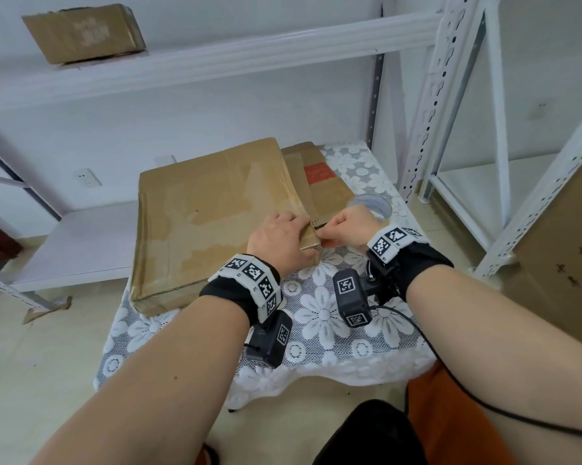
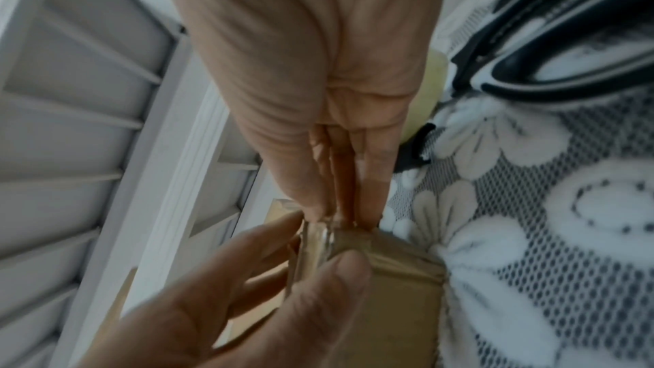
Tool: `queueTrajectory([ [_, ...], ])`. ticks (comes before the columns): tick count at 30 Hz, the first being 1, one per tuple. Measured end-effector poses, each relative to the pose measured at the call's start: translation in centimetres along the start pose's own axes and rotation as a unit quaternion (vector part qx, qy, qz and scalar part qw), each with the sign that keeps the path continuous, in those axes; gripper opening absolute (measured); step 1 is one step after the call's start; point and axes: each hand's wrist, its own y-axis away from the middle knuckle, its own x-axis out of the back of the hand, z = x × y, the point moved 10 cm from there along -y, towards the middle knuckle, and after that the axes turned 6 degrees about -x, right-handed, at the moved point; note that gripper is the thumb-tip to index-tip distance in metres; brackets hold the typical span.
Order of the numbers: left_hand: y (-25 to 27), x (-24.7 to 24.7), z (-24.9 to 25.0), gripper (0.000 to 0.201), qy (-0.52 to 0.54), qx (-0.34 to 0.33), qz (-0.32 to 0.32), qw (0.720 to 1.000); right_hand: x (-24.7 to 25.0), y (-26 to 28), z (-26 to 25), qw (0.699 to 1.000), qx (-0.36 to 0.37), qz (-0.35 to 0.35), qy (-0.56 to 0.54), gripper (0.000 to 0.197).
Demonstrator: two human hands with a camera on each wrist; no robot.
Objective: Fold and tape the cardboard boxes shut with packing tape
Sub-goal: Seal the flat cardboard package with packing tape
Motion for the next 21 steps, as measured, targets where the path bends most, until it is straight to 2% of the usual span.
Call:
queueTrajectory([
  [5, 0.1, 0.0, 0.0, 0.067, -0.002, 0.003, 0.009, 1.0, -0.7, 0.1, 1.6, 0.985, -0.046, -0.026, -0.166, 0.007],
  [7, 0.1, 0.1, 0.0, 0.067, -0.004, 0.003, 0.011, 1.0, -1.6, 0.1, 2.1, 0.972, -0.054, -0.052, -0.223, 0.021],
  [8, 0.1, 0.1, 0.0, 0.066, -0.005, 0.003, 0.013, 1.0, -2.1, 0.4, 2.2, 0.966, -0.055, -0.063, -0.244, 0.022],
  [11, 0.1, 0.2, 0.0, 0.066, -0.003, 0.004, 0.018, 1.0, -2.3, 0.9, 2.5, 0.962, -0.061, -0.036, -0.264, 0.006],
  [12, 0.1, 0.2, 0.0, 0.067, -0.002, 0.006, 0.018, 1.0, -2.1, 1.1, 2.6, 0.964, -0.062, -0.016, -0.258, 0.012],
  [14, 0.1, 0.2, 0.0, 0.066, 0.001, 0.008, 0.018, 1.0, -1.8, 0.8, 2.6, 0.981, -0.049, 0.026, -0.184, 0.024],
  [17, 0.1, 0.3, 0.1, 0.067, 0.001, 0.01, 0.015, 1.0, -1.7, 0.9, 1.4, 0.998, -0.021, 0.061, 0.011, 0.03],
  [19, 0.3, 0.3, 0.0, 0.069, 0.018, 0.009, 0.004, 1.0, -2.4, 1.3, 1.1, 0.988, -0.023, 0.051, 0.147, 0.028],
  [21, 0.4, 0.2, -0.5, 0.073, 0.055, 0.005, -0.019, 0.998, -2.0, 1.8, 0.6, 0.976, -0.012, 0.083, 0.202, 0.018],
])
